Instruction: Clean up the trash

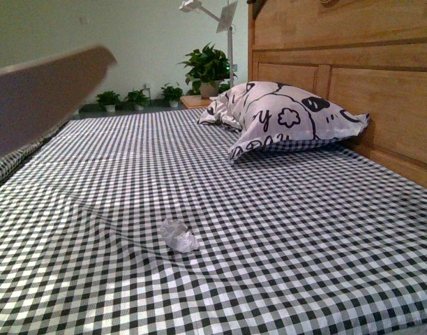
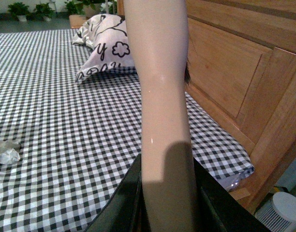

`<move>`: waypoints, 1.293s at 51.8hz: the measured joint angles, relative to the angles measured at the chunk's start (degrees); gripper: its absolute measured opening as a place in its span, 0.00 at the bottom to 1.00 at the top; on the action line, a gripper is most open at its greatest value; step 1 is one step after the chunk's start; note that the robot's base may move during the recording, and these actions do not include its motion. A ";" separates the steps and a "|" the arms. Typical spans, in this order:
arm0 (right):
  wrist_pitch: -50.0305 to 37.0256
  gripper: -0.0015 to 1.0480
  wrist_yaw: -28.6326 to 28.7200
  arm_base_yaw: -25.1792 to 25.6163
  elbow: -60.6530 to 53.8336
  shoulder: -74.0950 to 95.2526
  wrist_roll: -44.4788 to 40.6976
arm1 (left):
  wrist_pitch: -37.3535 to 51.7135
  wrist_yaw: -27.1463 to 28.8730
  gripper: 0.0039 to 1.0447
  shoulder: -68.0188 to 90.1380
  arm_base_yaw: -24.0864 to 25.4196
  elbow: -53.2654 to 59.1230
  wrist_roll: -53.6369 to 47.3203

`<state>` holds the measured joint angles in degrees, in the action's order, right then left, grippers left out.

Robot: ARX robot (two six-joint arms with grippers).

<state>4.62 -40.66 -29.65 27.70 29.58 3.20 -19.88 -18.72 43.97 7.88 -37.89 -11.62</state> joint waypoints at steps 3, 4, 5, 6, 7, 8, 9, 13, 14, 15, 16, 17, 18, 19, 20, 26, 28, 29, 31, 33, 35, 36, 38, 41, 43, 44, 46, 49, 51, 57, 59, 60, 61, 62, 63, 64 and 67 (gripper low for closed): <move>0.00 0.21 -0.22 0.02 0.00 0.00 0.00 | -0.57 -2.73 0.24 2.21 1.14 -0.46 -2.43; 0.00 0.21 -0.20 0.02 0.00 0.00 0.00 | -0.72 -3.80 0.24 2.97 1.57 -0.83 -3.56; 0.00 0.21 -0.15 0.02 0.00 0.00 0.00 | -0.74 -4.79 0.24 3.76 2.03 -1.31 -4.46; 0.00 0.21 -0.17 0.02 0.00 0.00 0.00 | -0.74 -6.16 0.24 5.09 2.75 -2.10 -6.51; 0.00 0.21 -0.13 0.02 0.00 0.02 0.00 | -0.74 -7.39 0.24 6.51 3.50 -3.02 -8.61; 0.00 0.21 -0.11 0.02 0.00 0.02 0.00 | -0.74 -7.58 0.24 7.02 3.74 -3.32 -9.29; 0.00 0.21 -0.07 0.02 0.00 0.02 0.00 | -0.74 -8.28 0.24 8.09 4.26 -3.96 -10.67; 0.00 0.21 -0.11 0.02 0.00 0.02 0.00 | -0.70 -9.57 0.24 11.50 5.73 -5.75 -14.91; 0.00 0.21 -0.11 0.02 0.00 0.02 0.00 | -0.70 -9.86 0.24 12.68 6.19 -6.32 -16.28; 0.00 0.21 -0.13 0.02 0.00 0.00 0.00 | -0.70 -10.08 0.24 13.92 6.62 -6.82 -18.05; 0.00 0.21 -0.13 0.02 0.00 0.02 0.00 | -0.72 -10.27 0.24 15.13 6.97 -7.28 -19.45; 0.00 0.21 -0.13 0.02 0.00 0.00 0.00 | -0.72 -10.34 0.24 16.31 7.28 -7.72 -20.81; 0.00 0.21 -0.13 0.02 0.00 0.02 0.00 | -0.72 -10.34 0.24 18.08 7.72 -8.28 -22.82; 0.00 0.21 -0.11 0.02 0.00 0.02 0.00 | -0.72 -10.34 0.24 19.19 7.93 -8.61 -23.78; 0.00 0.21 -0.11 0.02 0.00 0.02 0.00 | -0.72 -10.23 0.24 20.26 8.13 -8.87 -25.31; 0.00 0.21 -0.11 0.02 0.00 0.02 0.00 | 1.40 -9.11 0.24 25.81 8.66 -9.40 -31.50; 0.00 0.21 -0.11 0.02 0.00 0.02 0.00 | 2.67 -8.48 0.24 27.15 8.66 -9.40 -33.42; 0.00 0.21 -0.11 0.02 0.00 0.02 0.00 | 3.61 -8.17 0.24 28.00 8.66 -9.40 -34.34; 0.00 0.21 -0.11 0.02 0.00 0.02 0.00 | 4.72 -8.00 0.24 29.20 8.63 -9.40 -35.30; 0.00 0.21 -0.11 0.02 0.00 0.02 0.00 | 5.44 -7.87 0.24 30.25 8.61 -9.40 -36.50; 0.00 0.21 -0.11 0.02 0.00 0.02 0.00 | 6.43 -7.39 0.24 31.54 8.44 -9.40 -38.38; 0.00 0.21 -0.11 0.02 0.00 0.02 0.00 | 6.99 -7.15 0.24 32.20 8.31 -9.40 -38.99; 0.00 0.21 -0.11 0.02 0.00 0.02 0.00 | 8.22 -6.75 0.24 33.66 7.93 -9.40 -40.39; 0.00 0.21 -0.11 0.02 0.00 0.02 0.00 | 9.77 -6.45 0.24 35.76 7.06 -9.42 -41.42; 0.00 0.21 -0.11 0.02 0.00 0.02 0.00 | 10.10 -6.38 0.24 36.61 6.69 -9.51 -41.59; 0.00 0.21 -0.11 0.02 0.00 0.02 0.00 | 10.27 -6.32 0.24 37.18 6.38 -9.60 -41.77; 0.00 0.21 -0.11 0.02 0.00 0.02 0.00 | 10.73 -6.16 0.24 38.01 5.99 -9.70 -41.90; 0.00 0.21 -0.11 0.02 0.00 0.02 0.00 | 11.69 -5.84 0.24 39.87 5.14 -10.32 -41.97; 0.00 0.21 -0.11 0.02 0.00 0.02 0.00 | 12.11 -5.70 0.24 40.61 4.81 -10.62 -41.97; 0.00 0.21 -0.11 0.02 0.00 0.02 0.00 | 13.42 -5.25 0.24 43.41 3.76 -11.50 -41.94; 0.00 0.21 -0.11 0.02 0.00 0.02 0.00 | 13.75 -5.18 0.24 44.28 3.50 -11.67 -41.92; 0.00 0.21 -0.11 0.02 0.00 0.02 0.00 | 13.90 -5.16 0.24 44.72 3.32 -11.78 -41.88; 0.00 0.21 -0.11 0.02 0.00 0.02 0.00 | 13.92 -5.11 0.24 45.07 3.19 -11.85 -41.79; 0.00 0.21 -0.11 0.02 0.00 0.02 0.00 | 13.94 -5.11 0.24 45.33 3.08 -11.96 -41.66; 0.00 0.21 -0.11 0.02 0.00 0.02 0.00 | 13.99 -5.09 0.24 45.51 2.97 -12.02 -41.53; 0.00 0.21 -0.11 0.02 0.00 0.02 0.00 | 14.08 -5.07 0.24 45.75 2.84 -12.07 -41.42; 0.00 0.21 -0.11 0.02 0.00 0.02 0.00 | 14.23 -5.11 0.24 46.05 2.40 -12.22 -40.96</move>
<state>4.62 -40.77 -29.63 27.70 29.61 3.20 -5.65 -23.84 90.02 10.28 -50.11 -52.58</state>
